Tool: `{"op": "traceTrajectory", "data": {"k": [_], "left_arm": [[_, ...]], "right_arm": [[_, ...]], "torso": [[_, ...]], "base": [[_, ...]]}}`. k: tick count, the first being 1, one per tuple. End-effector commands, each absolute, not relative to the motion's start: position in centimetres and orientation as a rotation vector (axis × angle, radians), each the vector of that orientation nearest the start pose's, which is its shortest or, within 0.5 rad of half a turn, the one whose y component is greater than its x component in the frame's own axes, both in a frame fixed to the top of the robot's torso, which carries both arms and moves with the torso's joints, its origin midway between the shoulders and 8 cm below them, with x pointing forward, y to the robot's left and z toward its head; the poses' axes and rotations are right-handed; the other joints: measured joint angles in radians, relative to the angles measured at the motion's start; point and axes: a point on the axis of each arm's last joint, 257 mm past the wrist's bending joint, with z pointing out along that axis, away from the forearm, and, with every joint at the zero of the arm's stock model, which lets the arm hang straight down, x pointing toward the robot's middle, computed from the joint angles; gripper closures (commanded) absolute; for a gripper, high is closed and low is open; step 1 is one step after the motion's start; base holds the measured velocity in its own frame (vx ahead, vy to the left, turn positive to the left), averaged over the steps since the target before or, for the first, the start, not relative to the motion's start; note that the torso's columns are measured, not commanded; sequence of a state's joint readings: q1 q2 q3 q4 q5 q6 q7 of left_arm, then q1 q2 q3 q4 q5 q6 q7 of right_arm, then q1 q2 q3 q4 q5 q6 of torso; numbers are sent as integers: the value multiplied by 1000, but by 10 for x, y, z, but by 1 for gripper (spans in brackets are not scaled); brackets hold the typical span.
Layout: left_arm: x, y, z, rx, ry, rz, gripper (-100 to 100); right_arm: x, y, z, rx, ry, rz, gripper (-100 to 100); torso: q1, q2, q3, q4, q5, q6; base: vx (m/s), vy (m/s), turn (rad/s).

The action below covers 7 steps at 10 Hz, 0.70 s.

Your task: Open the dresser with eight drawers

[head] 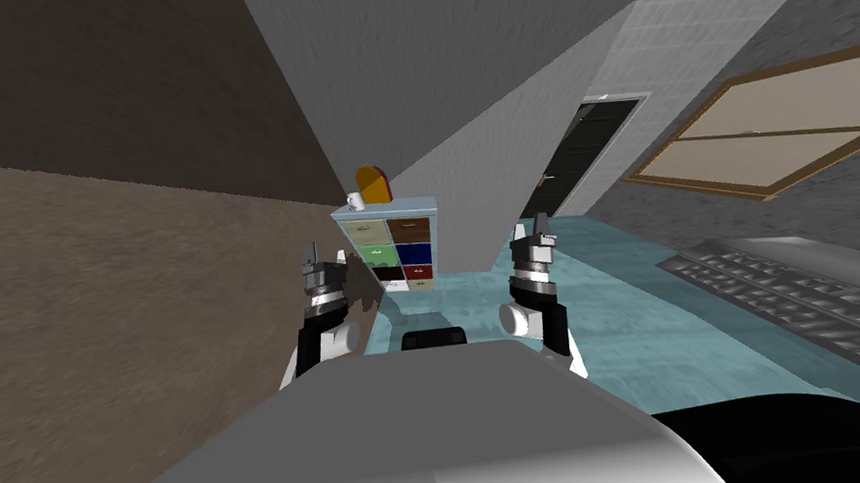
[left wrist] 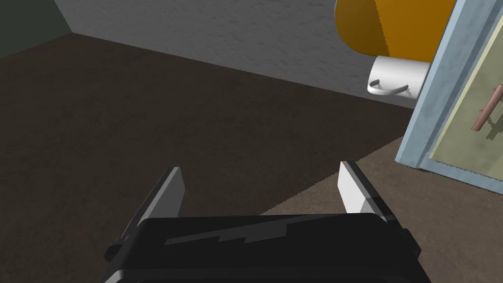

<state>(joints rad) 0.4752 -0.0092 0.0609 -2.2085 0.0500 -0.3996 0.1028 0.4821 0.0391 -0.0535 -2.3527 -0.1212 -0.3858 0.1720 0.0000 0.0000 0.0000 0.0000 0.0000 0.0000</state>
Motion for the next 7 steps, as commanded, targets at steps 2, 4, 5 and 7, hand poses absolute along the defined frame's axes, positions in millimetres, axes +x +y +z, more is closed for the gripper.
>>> {"op": "traceTrajectory", "data": {"k": [2,4,5,7], "left_arm": [[369,312,-19,-855,630,-1338,0],[369,312,-19,-855,630,-1338,0],[369,312,-19,-855,630,-1338,0],[369,312,-19,-855,630,-1338,0]], "right_arm": [[342,-311,41,708,573,1173,0],[342,-311,41,708,573,1173,0],[342,-311,41,708,573,1173,0],[342,-311,41,708,573,1173,0]], "torso": [[0,104,-209,105,0,0],[0,248,-497,248,0,0],[0,322,-644,322,0,0],[0,470,-939,470,0,0]], "base": [[0,0,0],[0,0,0],[0,0,0],[0,0,0]]}}
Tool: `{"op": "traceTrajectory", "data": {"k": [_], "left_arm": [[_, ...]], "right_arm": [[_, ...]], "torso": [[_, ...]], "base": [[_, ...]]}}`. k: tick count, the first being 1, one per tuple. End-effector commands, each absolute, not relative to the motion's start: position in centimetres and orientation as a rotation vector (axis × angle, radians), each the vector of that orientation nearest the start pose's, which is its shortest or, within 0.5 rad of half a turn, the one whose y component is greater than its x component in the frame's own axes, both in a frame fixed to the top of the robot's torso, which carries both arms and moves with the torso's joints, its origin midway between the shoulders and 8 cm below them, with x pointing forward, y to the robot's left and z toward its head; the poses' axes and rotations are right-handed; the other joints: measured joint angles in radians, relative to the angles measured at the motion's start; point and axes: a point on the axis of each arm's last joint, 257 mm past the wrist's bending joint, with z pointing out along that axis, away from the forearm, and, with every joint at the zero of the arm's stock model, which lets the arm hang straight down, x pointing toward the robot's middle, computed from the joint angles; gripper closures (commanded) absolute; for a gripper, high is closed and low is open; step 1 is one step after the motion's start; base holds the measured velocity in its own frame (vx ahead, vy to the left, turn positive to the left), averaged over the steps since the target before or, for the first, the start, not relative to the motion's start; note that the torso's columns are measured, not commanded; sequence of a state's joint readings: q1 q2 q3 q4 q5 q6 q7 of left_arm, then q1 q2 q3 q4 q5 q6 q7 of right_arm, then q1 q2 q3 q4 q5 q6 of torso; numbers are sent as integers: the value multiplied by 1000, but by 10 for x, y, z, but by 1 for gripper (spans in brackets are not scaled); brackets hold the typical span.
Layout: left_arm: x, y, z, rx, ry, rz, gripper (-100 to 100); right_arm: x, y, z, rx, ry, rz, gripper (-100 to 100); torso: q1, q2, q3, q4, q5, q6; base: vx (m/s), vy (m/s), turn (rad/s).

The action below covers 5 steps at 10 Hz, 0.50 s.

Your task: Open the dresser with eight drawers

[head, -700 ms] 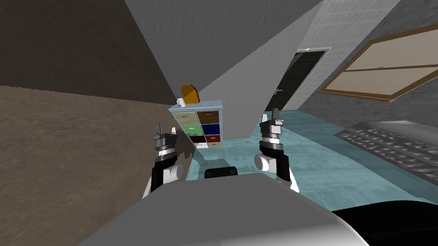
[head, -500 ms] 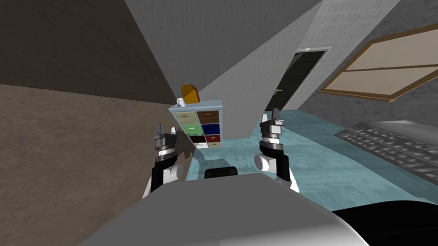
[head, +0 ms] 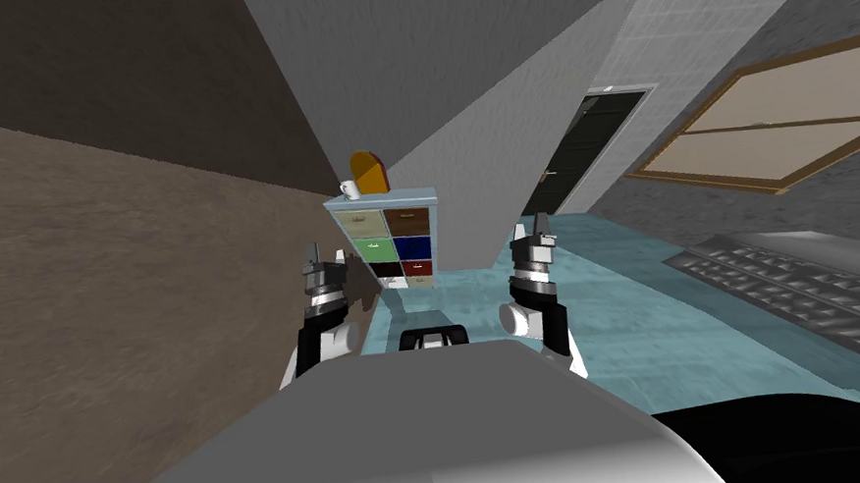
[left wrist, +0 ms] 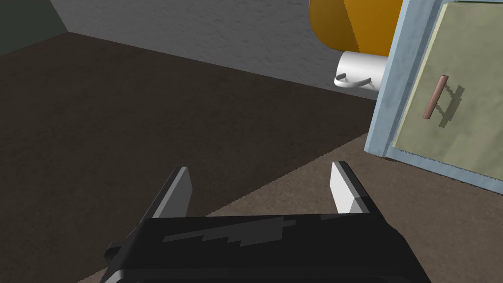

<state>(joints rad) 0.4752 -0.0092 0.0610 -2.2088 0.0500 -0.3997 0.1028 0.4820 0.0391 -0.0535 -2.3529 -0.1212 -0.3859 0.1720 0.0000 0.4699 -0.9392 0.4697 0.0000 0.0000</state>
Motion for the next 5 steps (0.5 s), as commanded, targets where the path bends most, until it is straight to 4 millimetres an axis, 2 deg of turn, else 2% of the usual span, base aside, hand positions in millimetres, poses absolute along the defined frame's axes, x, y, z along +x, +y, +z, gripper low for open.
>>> {"op": "traceTrajectory", "data": {"k": [1,2,3,5], "left_arm": [[369,312,-19,-855,630,-1338,0],[369,312,-19,-855,630,-1338,0],[371,309,-22,-834,666,-1334,-100],[376,307,-29,-810,717,-1326,-100]], "right_arm": [[342,-311,41,708,573,1173,0],[342,-311,41,708,573,1173,0],[342,-311,41,708,573,1173,0],[342,-311,41,709,573,1173,0]], "torso": [[0,74,-148,74,0,0],[0,148,-295,148,0,0],[0,221,-443,221,0,0],[0,263,-532,264,0,0]], "base": [[0,0,0],[0,0,0],[18,-8,-7],[37,-20,-10]]}}
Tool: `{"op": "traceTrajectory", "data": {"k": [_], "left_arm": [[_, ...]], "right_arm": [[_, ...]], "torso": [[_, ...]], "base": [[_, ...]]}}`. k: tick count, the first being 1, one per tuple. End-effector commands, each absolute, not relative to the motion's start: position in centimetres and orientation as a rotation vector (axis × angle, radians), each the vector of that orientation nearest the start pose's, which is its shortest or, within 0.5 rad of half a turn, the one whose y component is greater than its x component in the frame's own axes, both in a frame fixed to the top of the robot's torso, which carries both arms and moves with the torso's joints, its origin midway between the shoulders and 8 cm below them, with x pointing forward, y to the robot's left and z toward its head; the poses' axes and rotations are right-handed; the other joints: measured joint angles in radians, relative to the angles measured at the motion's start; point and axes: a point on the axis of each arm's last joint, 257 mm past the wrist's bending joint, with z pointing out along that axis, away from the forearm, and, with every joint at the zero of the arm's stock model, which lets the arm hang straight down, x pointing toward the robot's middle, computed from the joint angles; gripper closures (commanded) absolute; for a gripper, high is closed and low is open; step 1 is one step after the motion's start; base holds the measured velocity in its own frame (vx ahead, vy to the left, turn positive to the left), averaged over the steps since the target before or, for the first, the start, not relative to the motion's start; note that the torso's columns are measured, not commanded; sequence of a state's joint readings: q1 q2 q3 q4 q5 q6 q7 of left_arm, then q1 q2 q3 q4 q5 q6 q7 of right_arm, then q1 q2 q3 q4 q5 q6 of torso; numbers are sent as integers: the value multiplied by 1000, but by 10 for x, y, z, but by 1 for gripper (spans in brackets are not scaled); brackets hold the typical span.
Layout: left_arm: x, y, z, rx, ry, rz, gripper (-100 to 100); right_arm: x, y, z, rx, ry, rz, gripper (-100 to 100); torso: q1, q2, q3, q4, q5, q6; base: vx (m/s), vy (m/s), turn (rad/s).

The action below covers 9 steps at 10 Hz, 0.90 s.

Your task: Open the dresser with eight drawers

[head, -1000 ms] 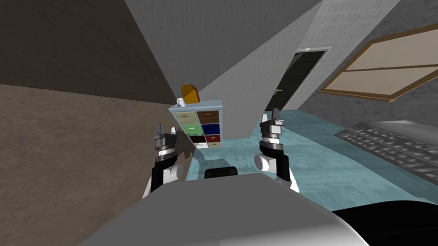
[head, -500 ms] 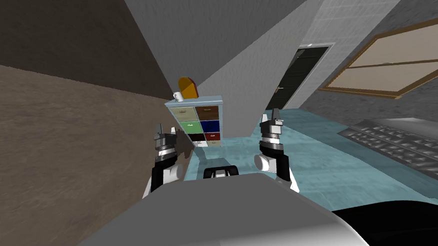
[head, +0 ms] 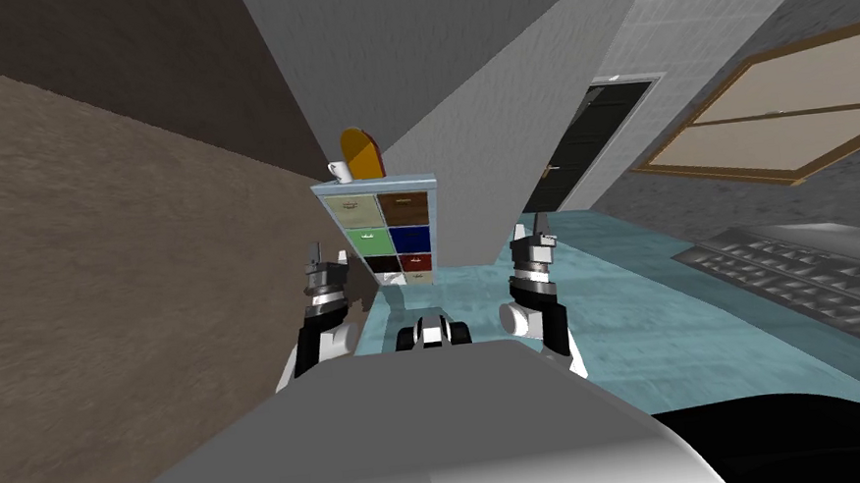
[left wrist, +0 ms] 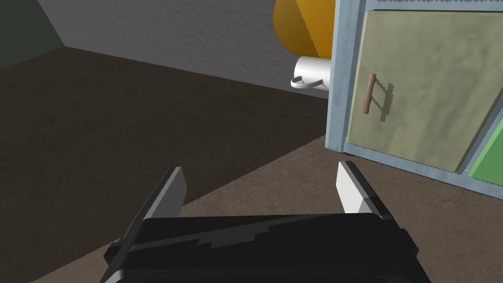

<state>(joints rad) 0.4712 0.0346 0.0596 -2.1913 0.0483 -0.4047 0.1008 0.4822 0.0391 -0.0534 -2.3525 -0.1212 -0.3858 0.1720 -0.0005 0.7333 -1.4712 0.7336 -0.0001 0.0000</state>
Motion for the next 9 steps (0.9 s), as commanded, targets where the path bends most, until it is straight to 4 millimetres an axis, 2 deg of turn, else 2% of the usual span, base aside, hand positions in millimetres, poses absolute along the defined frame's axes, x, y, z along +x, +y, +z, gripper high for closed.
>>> {"op": "traceTrajectory", "data": {"k": [1,9], "left_arm": [[379,306,-34,-802,741,-1321,-100],[399,309,-89,-821,850,-1272,-100]], "right_arm": [[342,-311,41,709,573,1173,0],[342,-311,41,709,573,1173,0]], "torso": [[0,2,-5,3,0,0],[1,4,-5,4,0,0]], "base": [[53,-34,-13],[80,-44,-17]]}}
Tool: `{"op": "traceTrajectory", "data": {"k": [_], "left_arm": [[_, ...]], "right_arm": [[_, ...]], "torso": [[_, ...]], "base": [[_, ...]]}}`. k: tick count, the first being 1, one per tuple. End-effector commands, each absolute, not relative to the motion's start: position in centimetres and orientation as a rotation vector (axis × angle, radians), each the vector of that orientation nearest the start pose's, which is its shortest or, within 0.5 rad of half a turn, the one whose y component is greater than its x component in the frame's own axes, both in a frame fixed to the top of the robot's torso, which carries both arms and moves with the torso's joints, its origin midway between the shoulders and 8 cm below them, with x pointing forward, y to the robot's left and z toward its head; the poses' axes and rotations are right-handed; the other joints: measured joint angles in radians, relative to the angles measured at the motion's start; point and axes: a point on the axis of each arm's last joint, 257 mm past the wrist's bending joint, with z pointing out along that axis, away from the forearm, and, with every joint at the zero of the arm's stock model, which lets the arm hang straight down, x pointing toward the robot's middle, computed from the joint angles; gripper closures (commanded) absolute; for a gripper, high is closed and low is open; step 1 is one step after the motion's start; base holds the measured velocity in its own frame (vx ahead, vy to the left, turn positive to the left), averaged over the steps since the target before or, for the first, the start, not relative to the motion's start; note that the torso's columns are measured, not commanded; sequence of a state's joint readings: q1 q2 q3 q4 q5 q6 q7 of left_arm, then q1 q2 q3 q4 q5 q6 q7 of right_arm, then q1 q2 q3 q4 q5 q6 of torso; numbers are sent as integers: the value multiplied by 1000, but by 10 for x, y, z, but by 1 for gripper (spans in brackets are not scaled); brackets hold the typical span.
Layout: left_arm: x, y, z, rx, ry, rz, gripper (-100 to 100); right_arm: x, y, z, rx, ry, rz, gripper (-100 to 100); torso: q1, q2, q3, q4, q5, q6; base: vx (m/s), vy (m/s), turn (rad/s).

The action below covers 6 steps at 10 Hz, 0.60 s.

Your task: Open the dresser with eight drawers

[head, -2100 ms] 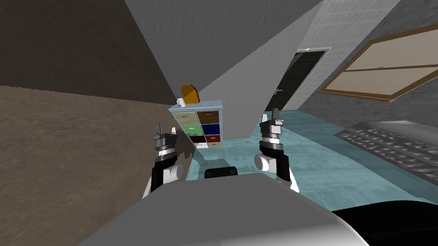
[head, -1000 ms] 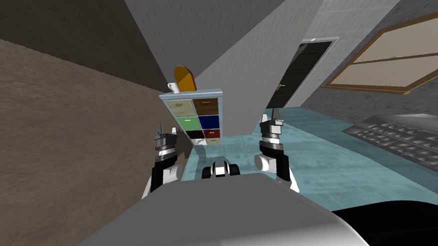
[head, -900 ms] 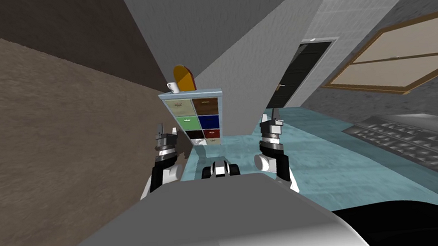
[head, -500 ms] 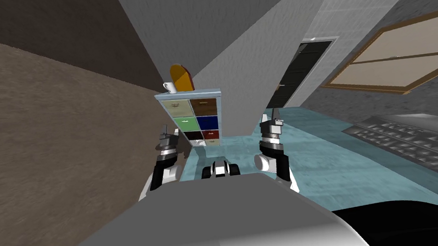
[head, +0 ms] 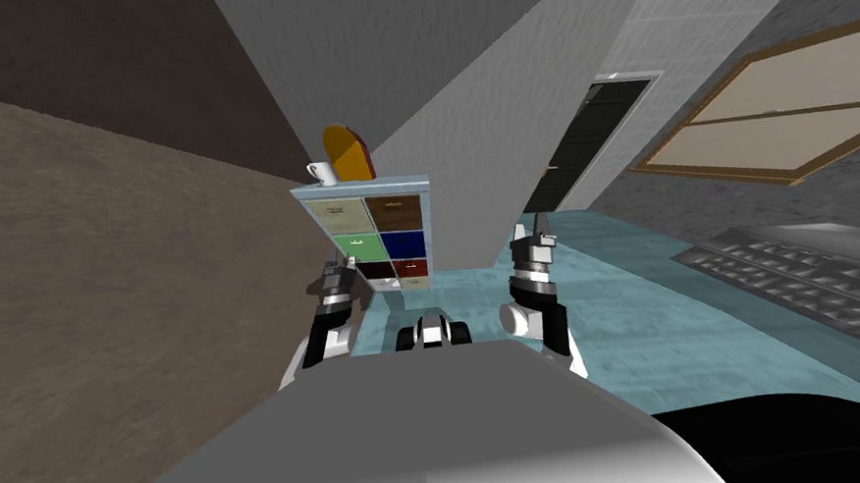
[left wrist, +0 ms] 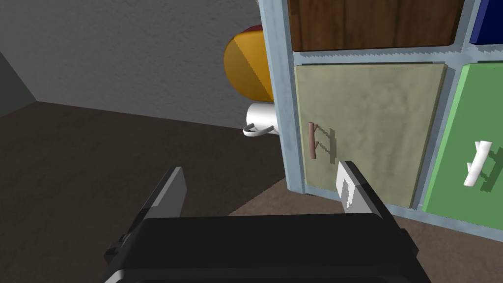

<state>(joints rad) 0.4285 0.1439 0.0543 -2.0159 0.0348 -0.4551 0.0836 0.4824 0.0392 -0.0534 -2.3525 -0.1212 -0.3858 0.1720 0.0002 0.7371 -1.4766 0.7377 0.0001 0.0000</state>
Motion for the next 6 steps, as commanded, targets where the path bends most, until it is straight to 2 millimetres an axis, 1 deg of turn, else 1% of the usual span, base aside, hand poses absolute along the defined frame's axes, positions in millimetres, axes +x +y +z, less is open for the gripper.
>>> {"op": "traceTrajectory", "data": {"k": [1,6], "left_arm": [[401,310,-96,-828,858,-1267,-100],[409,312,-129,-865,890,-1245,-100]], "right_arm": [[342,-311,41,709,573,1173,0],[342,-311,41,709,573,1173,0]], "torso": [[-1,1,1,0,0,0],[0,1,1,0,0,0]], "base": [[80,-50,-15],[75,-39,-17]]}}
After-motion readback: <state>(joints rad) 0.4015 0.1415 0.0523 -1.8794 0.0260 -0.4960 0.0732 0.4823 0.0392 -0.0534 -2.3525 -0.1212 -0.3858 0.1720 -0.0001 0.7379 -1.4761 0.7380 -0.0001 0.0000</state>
